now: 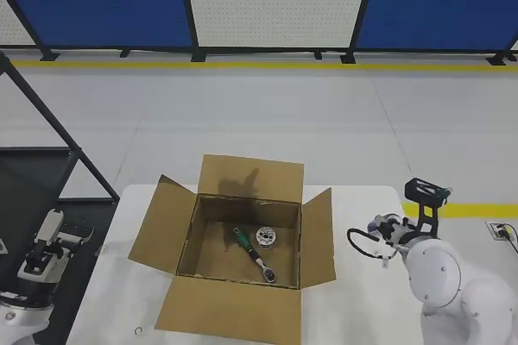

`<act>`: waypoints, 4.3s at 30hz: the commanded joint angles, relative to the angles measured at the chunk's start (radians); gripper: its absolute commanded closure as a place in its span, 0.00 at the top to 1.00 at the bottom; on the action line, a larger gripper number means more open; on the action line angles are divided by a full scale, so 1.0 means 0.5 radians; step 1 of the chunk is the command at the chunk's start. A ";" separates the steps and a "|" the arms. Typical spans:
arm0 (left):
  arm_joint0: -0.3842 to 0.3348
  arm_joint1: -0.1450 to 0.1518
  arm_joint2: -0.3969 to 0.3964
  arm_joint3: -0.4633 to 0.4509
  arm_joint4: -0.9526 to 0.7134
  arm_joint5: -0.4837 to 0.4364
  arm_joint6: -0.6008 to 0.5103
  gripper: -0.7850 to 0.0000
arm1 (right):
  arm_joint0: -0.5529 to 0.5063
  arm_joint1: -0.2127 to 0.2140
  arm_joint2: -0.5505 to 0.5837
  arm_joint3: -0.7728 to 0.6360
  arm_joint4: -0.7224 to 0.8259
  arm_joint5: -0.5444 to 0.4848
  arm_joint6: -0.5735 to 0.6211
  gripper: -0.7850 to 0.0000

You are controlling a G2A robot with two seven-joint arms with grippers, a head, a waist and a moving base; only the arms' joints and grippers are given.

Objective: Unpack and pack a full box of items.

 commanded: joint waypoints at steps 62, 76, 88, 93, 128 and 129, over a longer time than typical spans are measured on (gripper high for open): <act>0.000 0.000 0.000 0.000 0.000 0.000 0.000 1.00 | 0.076 0.005 0.179 0.433 -0.046 0.016 -0.288 1.00; 0.000 0.000 0.000 0.000 0.000 0.000 0.000 1.00 | 0.201 -0.023 -0.371 -0.272 -0.319 -0.242 -0.037 1.00; 0.000 0.000 0.000 0.000 0.000 0.000 0.000 1.00 | 0.304 -0.074 -0.717 -0.266 -0.175 -0.288 -0.029 1.00; 0.000 0.000 0.000 0.000 0.000 0.000 0.000 1.00 | 0.304 -0.074 -0.717 -0.266 -0.175 -0.288 -0.029 1.00; 0.032 0.001 0.050 -0.030 0.029 0.044 0.029 1.00 | 0.940 -0.319 -1.314 1.462 0.722 -0.518 -0.295 1.00; 0.032 0.001 0.050 -0.030 0.029 0.044 0.029 1.00 | 0.940 -0.319 -1.314 1.462 0.722 -0.518 -0.295 1.00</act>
